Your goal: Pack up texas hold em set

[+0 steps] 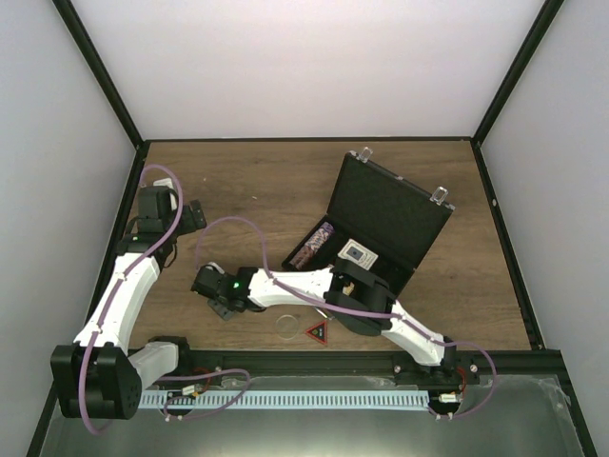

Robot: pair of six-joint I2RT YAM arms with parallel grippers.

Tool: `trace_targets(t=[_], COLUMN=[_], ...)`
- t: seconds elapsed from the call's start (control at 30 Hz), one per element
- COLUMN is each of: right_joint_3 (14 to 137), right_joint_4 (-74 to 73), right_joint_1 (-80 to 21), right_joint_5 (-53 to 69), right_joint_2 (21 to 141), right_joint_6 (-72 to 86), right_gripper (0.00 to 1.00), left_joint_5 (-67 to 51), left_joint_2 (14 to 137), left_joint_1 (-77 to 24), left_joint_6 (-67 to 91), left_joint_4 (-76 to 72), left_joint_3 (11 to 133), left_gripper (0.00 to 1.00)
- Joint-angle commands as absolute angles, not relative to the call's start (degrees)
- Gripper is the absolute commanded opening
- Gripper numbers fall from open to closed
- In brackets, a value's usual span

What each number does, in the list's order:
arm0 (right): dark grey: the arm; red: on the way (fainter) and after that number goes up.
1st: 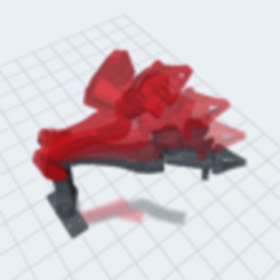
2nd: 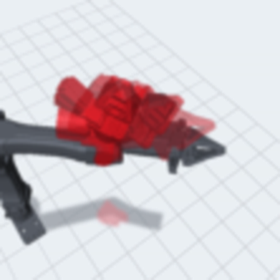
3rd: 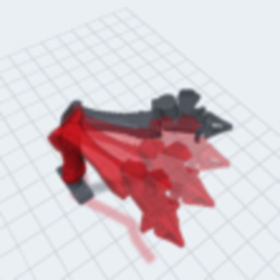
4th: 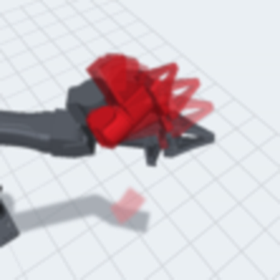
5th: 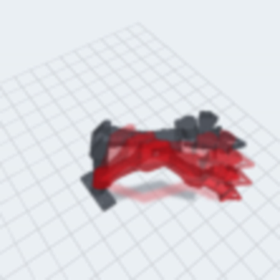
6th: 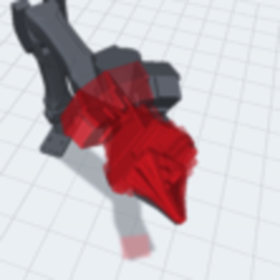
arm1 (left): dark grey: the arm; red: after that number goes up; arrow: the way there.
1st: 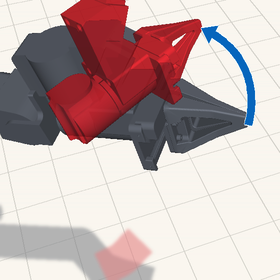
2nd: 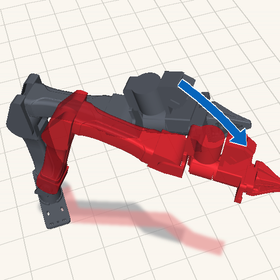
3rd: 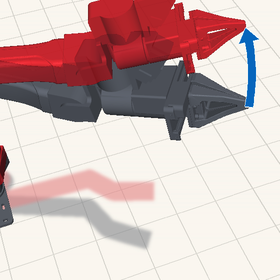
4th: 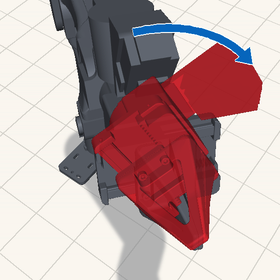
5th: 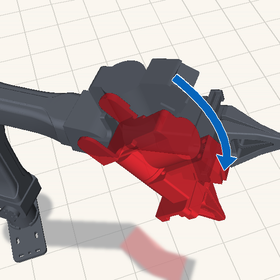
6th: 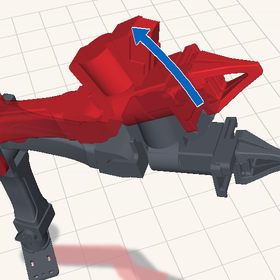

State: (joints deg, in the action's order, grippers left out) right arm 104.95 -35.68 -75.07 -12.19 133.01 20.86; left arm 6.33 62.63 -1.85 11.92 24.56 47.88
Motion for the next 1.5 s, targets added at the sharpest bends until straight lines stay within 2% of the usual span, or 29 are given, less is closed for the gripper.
trace_targets(t=[0.0,0.4,0.73,0.93,1.27,1.47], right_joint_3=[101.8,87.2,83.1,77.3,73.1,74.2], right_joint_4=[-41.1,-40.4,-46.1,-42.5,-39.5,-39.8], right_joint_1=[-75.8,-75.9,-75.4,-72.2,-72.0,-72.1], right_joint_5=[-13.5,-13.8,-19.3,-14.9,-8.2,-9.4], right_joint_2=[132.0,117.9,107.0,103.0,106.5,109.5], right_joint_6=[22.8,30.0,34.4,34.5,38.8,38.8], right_gripper=[0.48,0.47,0.47,0.51,0.69,0.72], left_joint_5=[5.8,5.4,5.3,4.9,4.8,4.6], left_joint_2=[62.3,62.3,62.5,62.8,63.2,63.4], left_joint_1=[-1.6,-1.6,-1.6,-1.6,-1.6,-1.6], left_joint_6=[11.6,11.6,11.6,11.5,11.5,11.5], left_joint_4=[24.1,24.0,24.2,24.2,24.2,24.3], left_joint_3=[47.9,47.7,47.6,47.7,47.6,47.7], left_gripper=[1.0,1.0,1.0,1.0,1.0,1.0])
